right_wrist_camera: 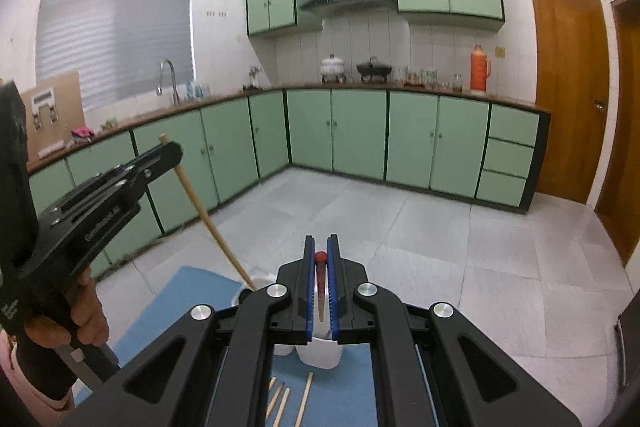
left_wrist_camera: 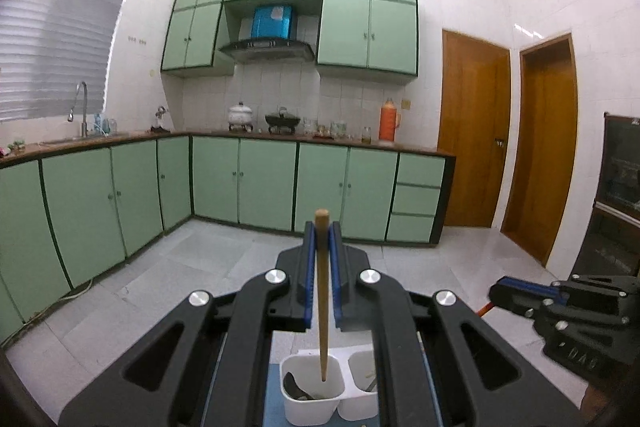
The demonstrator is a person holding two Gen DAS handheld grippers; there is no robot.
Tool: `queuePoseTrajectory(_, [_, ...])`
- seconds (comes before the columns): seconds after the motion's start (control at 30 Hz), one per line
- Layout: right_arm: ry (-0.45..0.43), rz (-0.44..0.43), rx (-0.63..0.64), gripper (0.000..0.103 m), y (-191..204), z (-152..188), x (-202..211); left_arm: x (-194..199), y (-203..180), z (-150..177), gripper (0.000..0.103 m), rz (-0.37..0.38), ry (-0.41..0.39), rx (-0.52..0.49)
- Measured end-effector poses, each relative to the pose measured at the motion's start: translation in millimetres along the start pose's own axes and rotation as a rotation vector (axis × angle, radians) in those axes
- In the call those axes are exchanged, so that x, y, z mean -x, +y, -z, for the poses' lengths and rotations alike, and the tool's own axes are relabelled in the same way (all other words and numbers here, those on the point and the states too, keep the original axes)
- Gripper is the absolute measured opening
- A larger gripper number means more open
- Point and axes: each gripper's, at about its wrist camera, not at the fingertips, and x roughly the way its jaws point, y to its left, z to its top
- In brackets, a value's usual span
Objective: Organize utensils
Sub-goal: 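Lift both chopsticks and drop them into the white holder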
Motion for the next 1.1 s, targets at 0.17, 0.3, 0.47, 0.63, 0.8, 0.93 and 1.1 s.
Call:
queuePoseTrajectory(0.17, [0.065, -0.005, 0.014, 0.006, 5, 16, -31, -30, 3, 23, 0.006, 0.007, 0.073, -0.011])
queuePoseTrajectory(0.3, [0.09, -0.013, 0.01, 0.006, 4, 26, -42, -39, 10, 40, 0.006, 0.001, 0.121, -0.008])
queuePoseTrajectory(0.47, [0.119, -0.027, -0.013, 0.006, -1, 36, -50, -47, 21, 57, 0.006, -0.005, 0.182, -0.006])
queuePoseTrajectory(0.63, [0.124, -0.043, -0.036, 0.013, -5, 40, -49, -45, 29, 66, 0.051, -0.013, 0.22, 0.006])
queuePoseTrajectory(0.8, [0.089, -0.012, -0.05, 0.03, -14, 39, -36, -21, 37, 63, 0.059, -0.009, 0.189, 0.03])
queuePoseTrajectory(0.93, [0.029, 0.045, -0.046, 0.051, -19, 45, -10, 4, 43, 62, 0.072, -0.023, 0.16, 0.046])
queuePoseTrajectory(1.1, [-0.026, 0.092, -0.047, 0.08, -20, 72, 25, 43, 48, 70, 0.086, -0.036, 0.148, 0.07])
